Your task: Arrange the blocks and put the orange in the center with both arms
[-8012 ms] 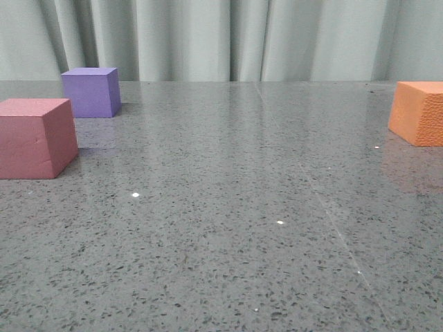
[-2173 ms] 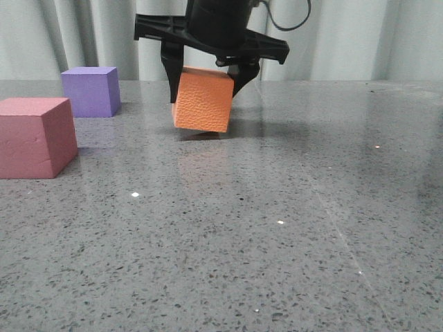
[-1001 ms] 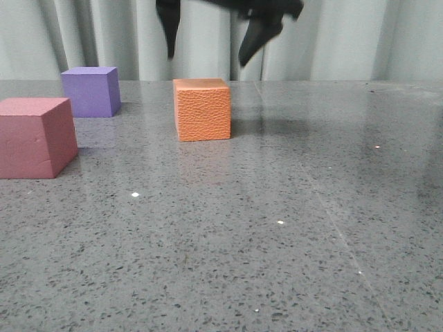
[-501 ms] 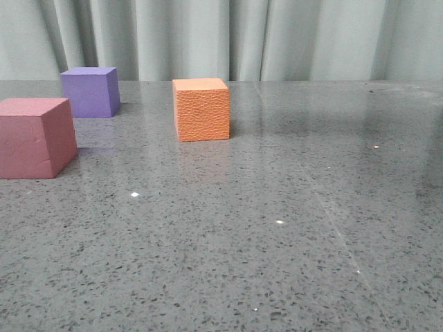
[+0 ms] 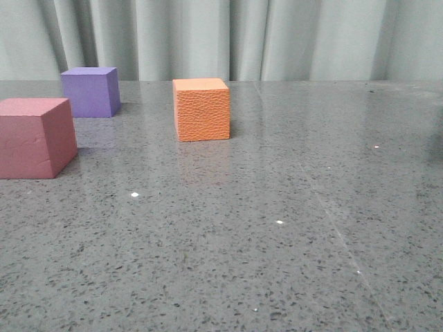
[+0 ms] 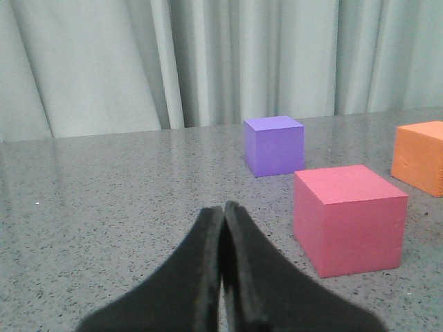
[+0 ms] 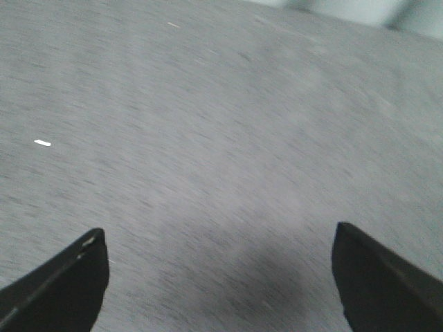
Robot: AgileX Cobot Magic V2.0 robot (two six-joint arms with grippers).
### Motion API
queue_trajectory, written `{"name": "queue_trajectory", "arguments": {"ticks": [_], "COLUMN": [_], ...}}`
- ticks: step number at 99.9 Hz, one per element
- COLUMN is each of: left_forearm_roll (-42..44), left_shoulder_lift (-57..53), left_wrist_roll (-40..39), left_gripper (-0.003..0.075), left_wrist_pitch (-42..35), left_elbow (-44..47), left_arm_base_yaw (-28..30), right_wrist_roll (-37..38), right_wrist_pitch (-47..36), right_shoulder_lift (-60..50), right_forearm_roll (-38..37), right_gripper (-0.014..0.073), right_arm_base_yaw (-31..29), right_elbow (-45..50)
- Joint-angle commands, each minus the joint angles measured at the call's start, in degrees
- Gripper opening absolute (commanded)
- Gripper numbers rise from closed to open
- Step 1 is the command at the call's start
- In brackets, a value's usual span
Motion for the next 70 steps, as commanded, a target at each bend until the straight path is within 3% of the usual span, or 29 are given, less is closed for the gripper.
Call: {"name": "queue_trajectory", "arguments": {"ticks": [1,13,43,52,70], "left_forearm_roll": [-0.4,-0.4,-0.4,-0.4,-0.4], "left_shoulder_lift": [-1.9,-1.9,-1.9,-1.9,-1.9], "left_wrist_roll": [-0.5,-0.5,-0.5,-0.5,-0.5], "left_gripper": [-0.0019,-0.0019,-0.0019,-0.0019,-0.0019], "left_wrist_pitch": [-4.3,-4.3,-4.3,-4.3,-4.3], "left_elbow": [3.2,3.2,3.2,3.2,3.2], "left_arm_base_yaw": [0.2,0.2,0.2,0.2,0.2], "right_wrist_roll": [0.2,0.2,0.2,0.2,0.2], "right_wrist_pitch": [-3.3,-3.2,-2.9,-2.7,-2.5], "right_shoulder_lift": [-5.2,-11.0,-25.9,-29.4,-33.2], "right_forearm_roll": [-2.7,-2.7,0.7,0.7,0.7], "right_gripper": [0.0643,0.0643,0.0612,0.0493,0.0065], "right_arm_base_yaw": [-3.8,-6.8,-6.9,-6.9,-6.9], "right_elbow": [2.9,8.4,18.6,20.2,21.3]}}
